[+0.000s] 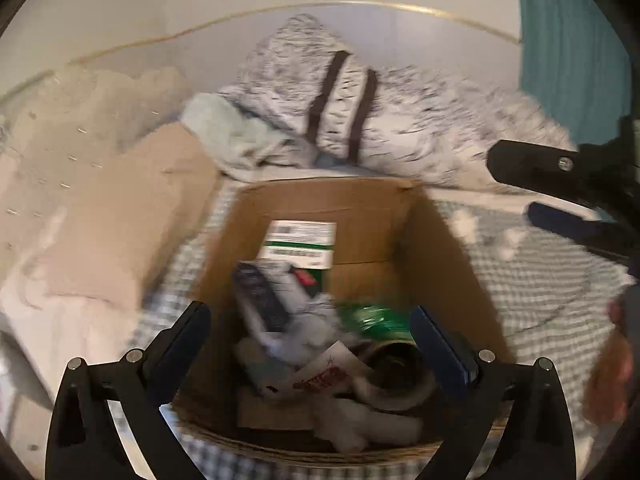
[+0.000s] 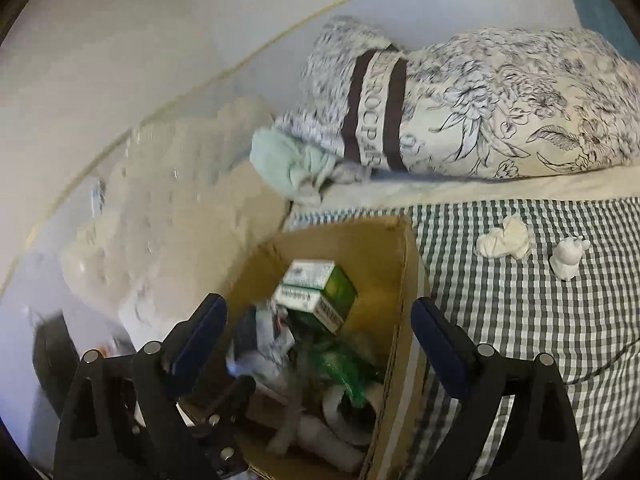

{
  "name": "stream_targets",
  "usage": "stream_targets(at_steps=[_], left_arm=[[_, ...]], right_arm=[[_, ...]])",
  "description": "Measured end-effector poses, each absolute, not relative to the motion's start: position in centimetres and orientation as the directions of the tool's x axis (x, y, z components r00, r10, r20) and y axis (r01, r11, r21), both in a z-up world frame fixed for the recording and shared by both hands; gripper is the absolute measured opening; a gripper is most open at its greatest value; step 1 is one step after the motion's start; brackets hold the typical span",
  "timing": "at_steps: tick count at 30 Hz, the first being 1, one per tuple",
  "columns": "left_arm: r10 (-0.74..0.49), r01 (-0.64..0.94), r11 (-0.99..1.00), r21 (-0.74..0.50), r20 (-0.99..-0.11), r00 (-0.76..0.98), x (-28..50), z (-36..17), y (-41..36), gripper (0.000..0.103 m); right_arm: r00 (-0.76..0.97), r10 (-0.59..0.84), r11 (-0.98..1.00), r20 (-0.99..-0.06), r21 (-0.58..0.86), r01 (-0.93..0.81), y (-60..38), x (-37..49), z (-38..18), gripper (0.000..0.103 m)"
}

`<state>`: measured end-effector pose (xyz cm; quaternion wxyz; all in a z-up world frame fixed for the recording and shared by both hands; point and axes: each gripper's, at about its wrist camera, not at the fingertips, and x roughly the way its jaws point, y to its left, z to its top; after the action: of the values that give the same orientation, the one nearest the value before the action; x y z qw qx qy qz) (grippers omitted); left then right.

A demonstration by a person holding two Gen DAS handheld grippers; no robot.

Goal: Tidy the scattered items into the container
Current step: 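Carry the sachet and green packet into the cardboard box and release both, then move both tools back toward the white tissue and figurine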

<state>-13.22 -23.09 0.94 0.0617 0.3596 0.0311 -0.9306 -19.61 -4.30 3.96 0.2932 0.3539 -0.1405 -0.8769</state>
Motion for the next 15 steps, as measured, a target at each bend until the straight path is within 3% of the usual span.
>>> stream_targets(at_steps=[6, 15], left_arm=[[-0.072, 0.128, -0.991, -0.033, -0.679, -0.731, -13.8, 1.4, -20.8, 0.102], [0.013, 0.031, -0.998, -0.058, -0.636, -0.771, -15.2, 1.5, -10.0, 0.103]], right_arm=[[-0.699, -0.496, -0.862, -0.515, 0.391, 0.324, 1.3, -19.7, 4.7, 0.094], [-0.791, -0.297, -0.939, -0.535, 0.316, 0.139, 14.4, -20.7, 2.6, 0.094]])
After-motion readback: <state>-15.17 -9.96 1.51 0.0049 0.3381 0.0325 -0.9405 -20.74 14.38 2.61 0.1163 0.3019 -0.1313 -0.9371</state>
